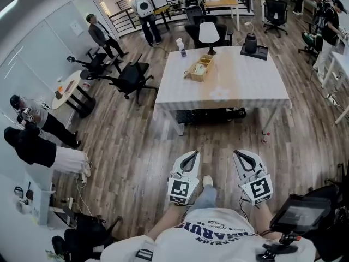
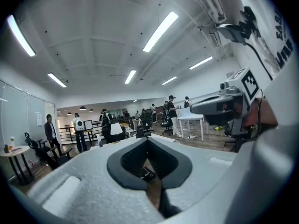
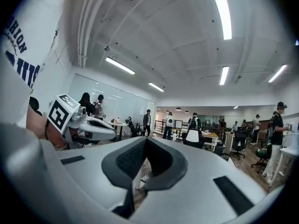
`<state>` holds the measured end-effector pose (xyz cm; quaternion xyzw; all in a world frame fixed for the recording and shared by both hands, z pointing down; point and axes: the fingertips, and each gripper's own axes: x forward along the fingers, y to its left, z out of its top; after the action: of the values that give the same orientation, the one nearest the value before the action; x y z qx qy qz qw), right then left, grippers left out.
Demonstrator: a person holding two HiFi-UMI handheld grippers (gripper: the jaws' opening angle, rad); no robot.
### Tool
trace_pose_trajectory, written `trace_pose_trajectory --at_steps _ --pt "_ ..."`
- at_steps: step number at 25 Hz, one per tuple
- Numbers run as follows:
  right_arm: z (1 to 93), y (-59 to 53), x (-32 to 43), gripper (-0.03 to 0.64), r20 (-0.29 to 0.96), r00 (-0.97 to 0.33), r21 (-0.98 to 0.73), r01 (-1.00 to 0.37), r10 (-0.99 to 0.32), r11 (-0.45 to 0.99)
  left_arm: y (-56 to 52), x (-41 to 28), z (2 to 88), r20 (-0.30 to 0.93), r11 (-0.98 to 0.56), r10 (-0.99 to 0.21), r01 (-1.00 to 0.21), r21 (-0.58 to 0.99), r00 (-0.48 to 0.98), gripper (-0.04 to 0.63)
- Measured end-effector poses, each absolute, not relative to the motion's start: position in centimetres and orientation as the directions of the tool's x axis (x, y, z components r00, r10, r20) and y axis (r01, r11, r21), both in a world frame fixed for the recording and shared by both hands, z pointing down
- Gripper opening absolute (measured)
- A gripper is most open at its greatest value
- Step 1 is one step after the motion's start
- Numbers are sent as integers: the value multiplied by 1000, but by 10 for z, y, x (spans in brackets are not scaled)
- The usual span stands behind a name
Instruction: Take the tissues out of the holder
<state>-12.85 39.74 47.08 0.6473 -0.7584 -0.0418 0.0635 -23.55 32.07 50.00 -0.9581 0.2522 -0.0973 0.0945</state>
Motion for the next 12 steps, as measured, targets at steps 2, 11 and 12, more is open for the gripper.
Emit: trace_pose_trajectory --at_steps 2,11,12 --pt "474 370 -124 6 55 -154 145 -976 -987 160 296 -228 504 149 -864 -490 -458 -208 859 3" --pt "476 216 -100 6 157 -166 35 -984 -974 174 170 -196 493 90 -875 -473 -455 -167 876 3" --pt "475 201 -97 6 155 -169 37 -984 -973 177 155 -193 492 78 -880 -468 -455 -138 880 3"
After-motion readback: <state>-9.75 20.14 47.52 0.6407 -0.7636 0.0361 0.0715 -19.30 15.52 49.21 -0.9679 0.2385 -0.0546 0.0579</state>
